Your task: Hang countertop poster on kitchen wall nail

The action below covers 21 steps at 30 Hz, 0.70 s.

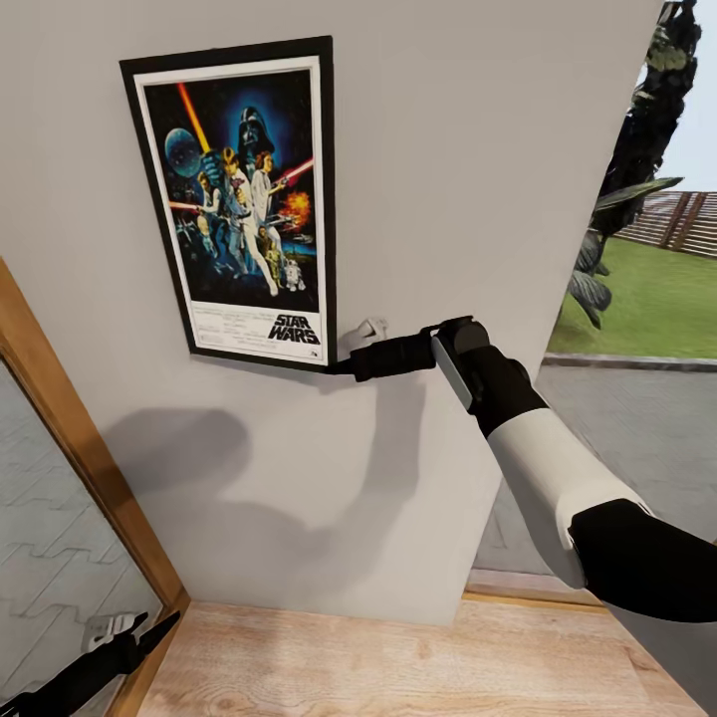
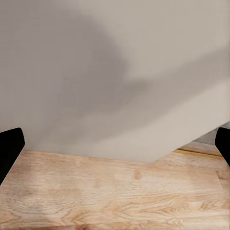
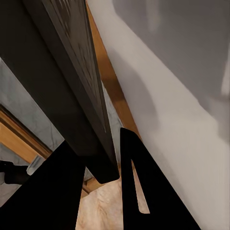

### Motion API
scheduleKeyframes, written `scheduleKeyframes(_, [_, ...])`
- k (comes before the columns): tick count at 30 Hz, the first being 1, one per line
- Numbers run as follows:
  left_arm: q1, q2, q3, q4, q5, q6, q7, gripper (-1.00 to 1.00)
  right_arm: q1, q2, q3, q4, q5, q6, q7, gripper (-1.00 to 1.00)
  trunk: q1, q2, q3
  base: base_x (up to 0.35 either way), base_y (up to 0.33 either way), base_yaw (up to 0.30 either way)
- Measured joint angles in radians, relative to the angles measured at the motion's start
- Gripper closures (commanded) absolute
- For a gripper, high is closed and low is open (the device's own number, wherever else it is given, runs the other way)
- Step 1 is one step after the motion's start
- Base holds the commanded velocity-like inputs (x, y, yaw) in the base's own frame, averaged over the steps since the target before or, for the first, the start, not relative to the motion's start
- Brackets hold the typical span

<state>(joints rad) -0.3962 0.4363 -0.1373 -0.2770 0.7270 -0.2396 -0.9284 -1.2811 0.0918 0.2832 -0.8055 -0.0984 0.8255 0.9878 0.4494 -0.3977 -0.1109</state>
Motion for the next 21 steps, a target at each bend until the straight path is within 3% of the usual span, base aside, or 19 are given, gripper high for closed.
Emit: scheduleKeyframes(21, [0.000, -0.003, 0.006, -0.005, 0.000, 0.000, 0.000, -1.00, -0.026, 0.008, -0.010, 0.007, -0.011, -0.013, -0.004, 1.00, 0.000, 0.000, 0.000, 0.000, 0.000, 0.000])
